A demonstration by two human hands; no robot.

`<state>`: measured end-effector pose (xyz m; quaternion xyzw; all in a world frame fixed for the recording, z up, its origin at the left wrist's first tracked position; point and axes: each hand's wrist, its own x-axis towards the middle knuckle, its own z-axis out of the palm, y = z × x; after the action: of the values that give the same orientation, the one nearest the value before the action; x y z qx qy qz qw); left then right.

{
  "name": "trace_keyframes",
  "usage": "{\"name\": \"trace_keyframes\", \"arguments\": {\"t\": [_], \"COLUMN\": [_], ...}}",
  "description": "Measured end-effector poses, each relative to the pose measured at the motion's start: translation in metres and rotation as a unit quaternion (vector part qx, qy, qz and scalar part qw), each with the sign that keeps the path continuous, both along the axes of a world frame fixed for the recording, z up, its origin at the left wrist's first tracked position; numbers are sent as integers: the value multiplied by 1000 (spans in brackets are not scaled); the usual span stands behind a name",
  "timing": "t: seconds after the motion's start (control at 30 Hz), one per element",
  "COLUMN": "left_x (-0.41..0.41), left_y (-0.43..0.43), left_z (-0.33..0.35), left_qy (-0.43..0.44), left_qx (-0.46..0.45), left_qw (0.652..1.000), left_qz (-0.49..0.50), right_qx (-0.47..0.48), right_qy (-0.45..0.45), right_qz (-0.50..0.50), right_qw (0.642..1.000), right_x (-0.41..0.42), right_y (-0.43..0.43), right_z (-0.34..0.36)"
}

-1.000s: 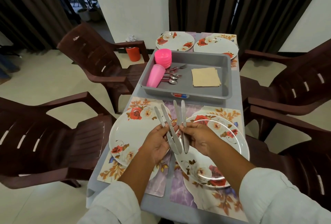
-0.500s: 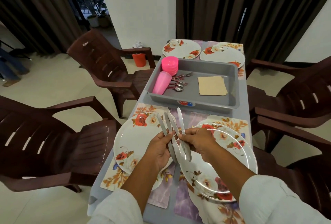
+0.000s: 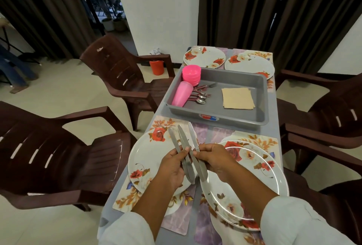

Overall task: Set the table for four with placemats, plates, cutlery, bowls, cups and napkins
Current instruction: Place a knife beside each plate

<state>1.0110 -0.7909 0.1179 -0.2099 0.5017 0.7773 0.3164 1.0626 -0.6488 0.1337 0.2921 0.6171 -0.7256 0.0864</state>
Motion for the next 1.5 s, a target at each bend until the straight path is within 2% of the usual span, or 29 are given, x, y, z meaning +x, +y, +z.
{"name": "trace_keyframes", "arguments": {"t": [0.77, 1.1, 1.5], "left_x": [-15, -24, -51], "left_y": [-23, -51, -81], "left_z": [-1, -9, -23], "left_qy": [-14, -19, -8], "left_qx": [-30, -37, -39], "left_qw": [999, 998, 998], "left_qz": [32, 46, 49], "right_qx": [-124, -129, -88], "right_qy": [-18, -23, -46], "right_qz": [-57, -71, -59], "right_qw": [991, 989, 993], "right_x": [-21, -35, -56], "right_y": [-14, -31, -54], "right_z": [-6, -5, -8]}}
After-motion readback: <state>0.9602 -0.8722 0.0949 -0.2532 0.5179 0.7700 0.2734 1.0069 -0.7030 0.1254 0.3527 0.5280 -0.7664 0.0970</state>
